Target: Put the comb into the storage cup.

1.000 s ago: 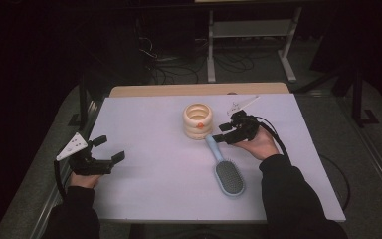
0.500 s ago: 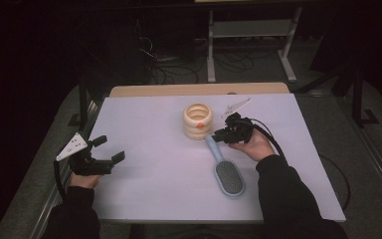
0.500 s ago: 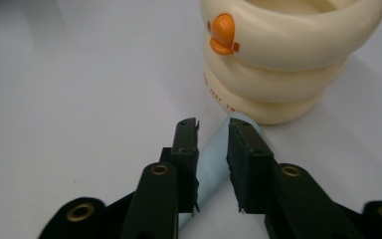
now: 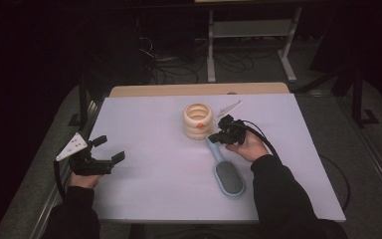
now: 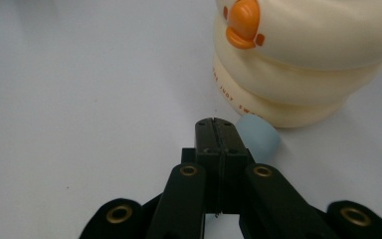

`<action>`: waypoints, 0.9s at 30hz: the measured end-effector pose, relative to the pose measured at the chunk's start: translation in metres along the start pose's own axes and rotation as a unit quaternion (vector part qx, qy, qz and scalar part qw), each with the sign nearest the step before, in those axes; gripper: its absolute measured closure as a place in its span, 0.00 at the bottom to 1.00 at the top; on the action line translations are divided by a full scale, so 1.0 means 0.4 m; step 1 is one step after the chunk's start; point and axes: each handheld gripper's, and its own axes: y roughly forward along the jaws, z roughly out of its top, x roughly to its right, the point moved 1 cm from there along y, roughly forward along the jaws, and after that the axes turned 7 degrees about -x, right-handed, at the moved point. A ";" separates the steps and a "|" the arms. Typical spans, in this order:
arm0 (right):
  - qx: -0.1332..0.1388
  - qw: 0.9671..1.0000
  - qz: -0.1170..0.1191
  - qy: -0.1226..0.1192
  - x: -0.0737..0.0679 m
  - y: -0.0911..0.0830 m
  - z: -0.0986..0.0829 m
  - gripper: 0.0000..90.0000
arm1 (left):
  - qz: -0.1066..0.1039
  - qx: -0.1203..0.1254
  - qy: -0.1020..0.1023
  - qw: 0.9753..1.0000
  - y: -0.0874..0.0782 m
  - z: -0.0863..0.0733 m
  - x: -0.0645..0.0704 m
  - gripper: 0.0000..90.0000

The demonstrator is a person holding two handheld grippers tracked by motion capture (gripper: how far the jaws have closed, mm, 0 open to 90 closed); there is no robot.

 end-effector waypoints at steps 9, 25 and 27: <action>-0.014 1.000 0.002 -0.010 -0.009 0.029 0.009 0.99 | 0.000 -0.001 0.001 1.000 0.000 0.000 -0.001 0.00; -0.036 0.999 0.005 -0.012 -0.004 0.068 0.014 0.99 | 0.000 0.001 -0.001 1.000 0.000 -0.001 -0.001 0.00; -0.041 0.999 0.006 -0.013 -0.004 0.072 0.012 0.99 | 0.000 0.000 -0.001 1.000 0.001 -0.001 -0.001 0.00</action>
